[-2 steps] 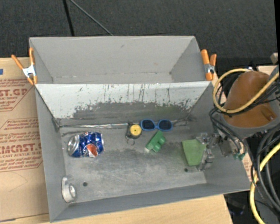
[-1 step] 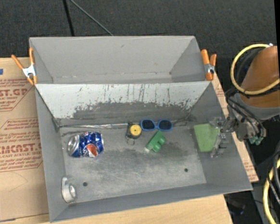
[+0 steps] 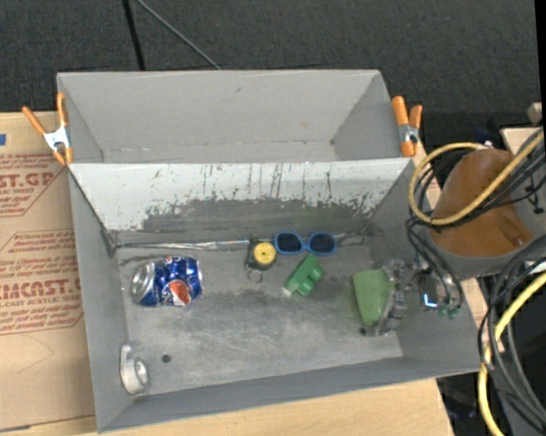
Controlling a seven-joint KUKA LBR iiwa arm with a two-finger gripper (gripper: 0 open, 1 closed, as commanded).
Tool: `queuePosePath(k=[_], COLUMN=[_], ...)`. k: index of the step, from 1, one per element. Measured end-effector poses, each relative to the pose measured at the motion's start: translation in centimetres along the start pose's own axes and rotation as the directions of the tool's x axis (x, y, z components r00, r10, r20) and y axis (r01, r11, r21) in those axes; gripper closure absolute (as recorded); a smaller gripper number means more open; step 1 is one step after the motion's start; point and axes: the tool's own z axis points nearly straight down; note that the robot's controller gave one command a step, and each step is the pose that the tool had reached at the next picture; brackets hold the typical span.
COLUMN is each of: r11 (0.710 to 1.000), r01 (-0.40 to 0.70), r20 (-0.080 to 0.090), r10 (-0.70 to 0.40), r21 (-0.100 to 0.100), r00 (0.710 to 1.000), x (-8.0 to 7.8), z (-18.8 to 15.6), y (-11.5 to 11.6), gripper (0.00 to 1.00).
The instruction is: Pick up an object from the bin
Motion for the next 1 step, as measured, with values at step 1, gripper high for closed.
queuePosePath(k=[1], r11=[1.0], r01=[-0.003], r20=[-0.01], r10=[0.003], r21=[0.005], r00=[1.0], x=[1.91], z=[-12.26], y=[1.72], gripper=[1.0])
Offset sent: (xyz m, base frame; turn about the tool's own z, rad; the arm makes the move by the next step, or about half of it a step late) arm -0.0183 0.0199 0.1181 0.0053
